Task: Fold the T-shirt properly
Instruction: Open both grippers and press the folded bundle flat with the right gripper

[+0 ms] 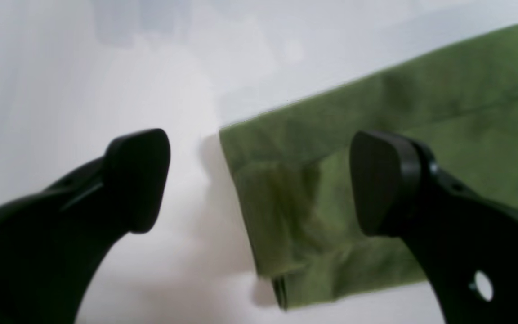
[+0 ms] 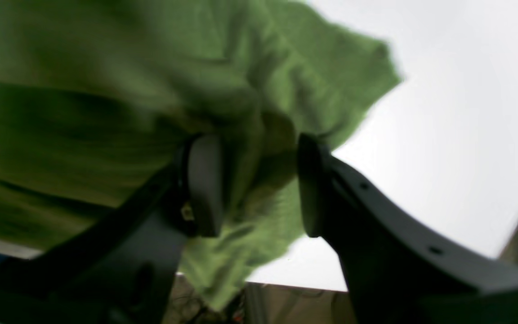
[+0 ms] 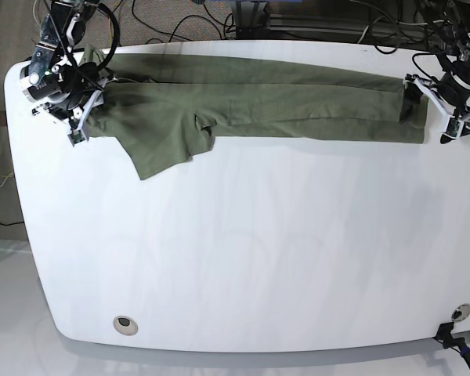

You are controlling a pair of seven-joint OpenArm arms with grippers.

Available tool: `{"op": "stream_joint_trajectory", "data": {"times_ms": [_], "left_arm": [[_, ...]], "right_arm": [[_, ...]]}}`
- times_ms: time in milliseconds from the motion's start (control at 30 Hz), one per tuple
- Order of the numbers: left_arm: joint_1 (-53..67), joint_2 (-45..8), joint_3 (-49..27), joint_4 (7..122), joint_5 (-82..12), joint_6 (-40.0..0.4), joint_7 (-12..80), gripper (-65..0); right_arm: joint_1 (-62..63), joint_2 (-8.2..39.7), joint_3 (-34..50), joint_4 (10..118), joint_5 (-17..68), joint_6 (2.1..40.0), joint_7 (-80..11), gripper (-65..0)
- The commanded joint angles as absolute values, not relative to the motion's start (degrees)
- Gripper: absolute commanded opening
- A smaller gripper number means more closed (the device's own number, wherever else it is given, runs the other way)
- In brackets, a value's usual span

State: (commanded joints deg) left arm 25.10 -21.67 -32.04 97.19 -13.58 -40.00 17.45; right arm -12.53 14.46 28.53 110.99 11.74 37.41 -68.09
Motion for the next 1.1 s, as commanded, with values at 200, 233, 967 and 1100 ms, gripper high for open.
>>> {"op": "stream_joint_trajectory", "data": {"times_ms": [200, 233, 967, 1100], "left_arm": [[23.5, -21.5, -28.4, 97.5, -13.7, -40.0, 17.5, -5.2], [23.5, -21.5, -27.7, 97.5, -13.7, -40.0, 17.5, -5.2], [19.5, -15.2, -26.7, 97.4, -15.7, -40.0, 19.6, -5.2], [18.0, -15.2, -26.8, 97.4, -15.9, -40.0, 20.6, -5.2]], "right_arm": [[-7.8, 14.7, 28.4, 111.0, 11.7, 37.4, -68.2, -38.8], [-6.8, 14.7, 28.4, 110.9, 11.8, 37.4, -68.2, -38.8], [5.4, 9.4, 25.5, 82.7, 17.8, 40.0, -57.8, -38.8], [5.4, 9.1, 25.4, 81.0, 17.9, 40.0, -57.6, -38.8]]}}
